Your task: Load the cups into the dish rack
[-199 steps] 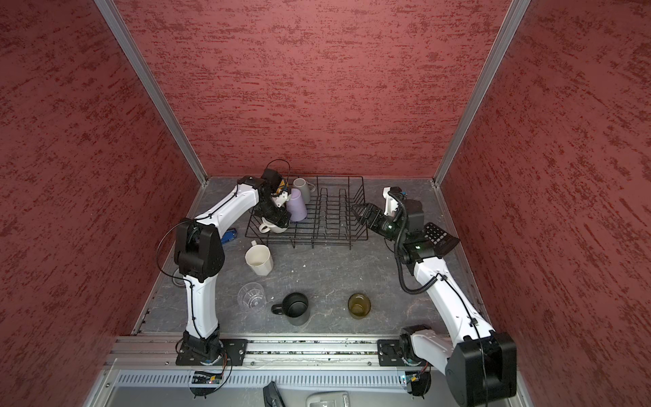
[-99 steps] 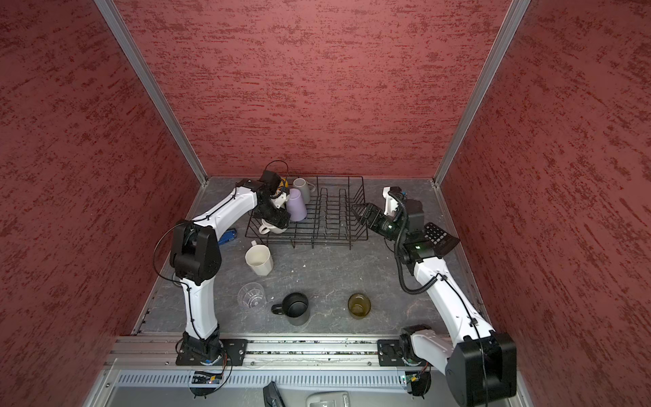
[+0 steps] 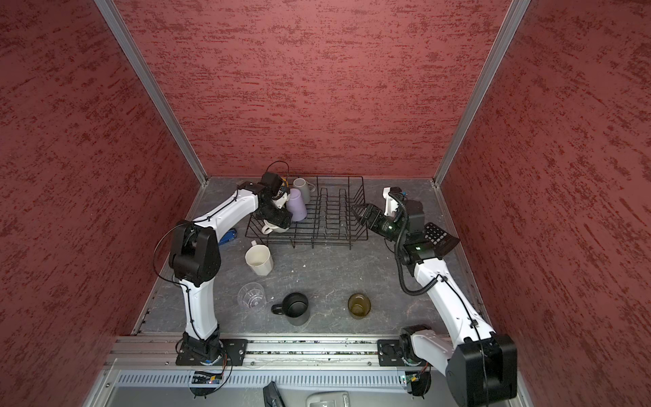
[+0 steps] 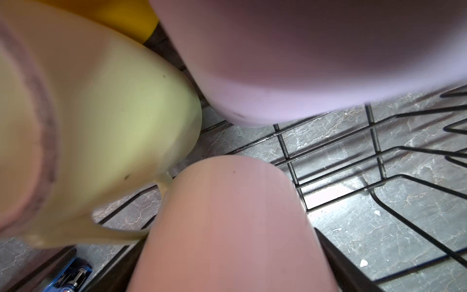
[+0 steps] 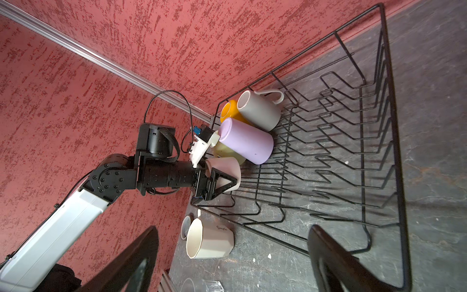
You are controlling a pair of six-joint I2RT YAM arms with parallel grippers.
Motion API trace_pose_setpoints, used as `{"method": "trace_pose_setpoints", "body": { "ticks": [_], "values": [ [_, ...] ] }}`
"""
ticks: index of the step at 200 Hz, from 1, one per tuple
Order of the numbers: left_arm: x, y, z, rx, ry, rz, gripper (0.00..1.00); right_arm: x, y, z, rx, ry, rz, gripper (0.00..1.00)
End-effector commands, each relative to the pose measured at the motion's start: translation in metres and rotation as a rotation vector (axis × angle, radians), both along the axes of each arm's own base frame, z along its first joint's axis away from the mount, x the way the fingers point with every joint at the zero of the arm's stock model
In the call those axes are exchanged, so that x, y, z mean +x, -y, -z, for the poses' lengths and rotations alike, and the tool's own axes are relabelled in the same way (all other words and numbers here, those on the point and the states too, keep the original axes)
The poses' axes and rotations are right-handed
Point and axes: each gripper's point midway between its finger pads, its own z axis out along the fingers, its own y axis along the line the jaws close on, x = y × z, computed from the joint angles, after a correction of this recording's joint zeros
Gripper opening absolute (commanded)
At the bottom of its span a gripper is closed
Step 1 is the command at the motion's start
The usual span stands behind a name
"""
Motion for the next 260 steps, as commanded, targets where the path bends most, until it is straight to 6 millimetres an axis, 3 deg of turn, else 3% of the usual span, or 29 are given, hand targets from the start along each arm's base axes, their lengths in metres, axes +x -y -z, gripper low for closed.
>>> {"method": "trace_pose_setpoints", "body": {
  "ticks": [1,100,171,260],
  "values": [
    [0.009,0.003,-0.03,-0.029,0.107,-0.027,0.82,-0.003,0.002,-0.009,0.013,0.031,0.002,0.93],
    [0.007,0.008,-0.022,-0.035,0.117,-0.045,0.93,-0.006,0.003,-0.009,0.013,0.033,0.004,0.93],
    [0.006,0.009,-0.019,-0.037,0.114,-0.048,0.94,-0.007,0.003,-0.009,0.013,0.032,0.003,0.93],
    [0.016,-0.001,-0.035,-0.018,0.211,-0.096,0.99,-0.005,0.003,-0.008,0.016,0.029,0.002,0.93]
  ]
}}
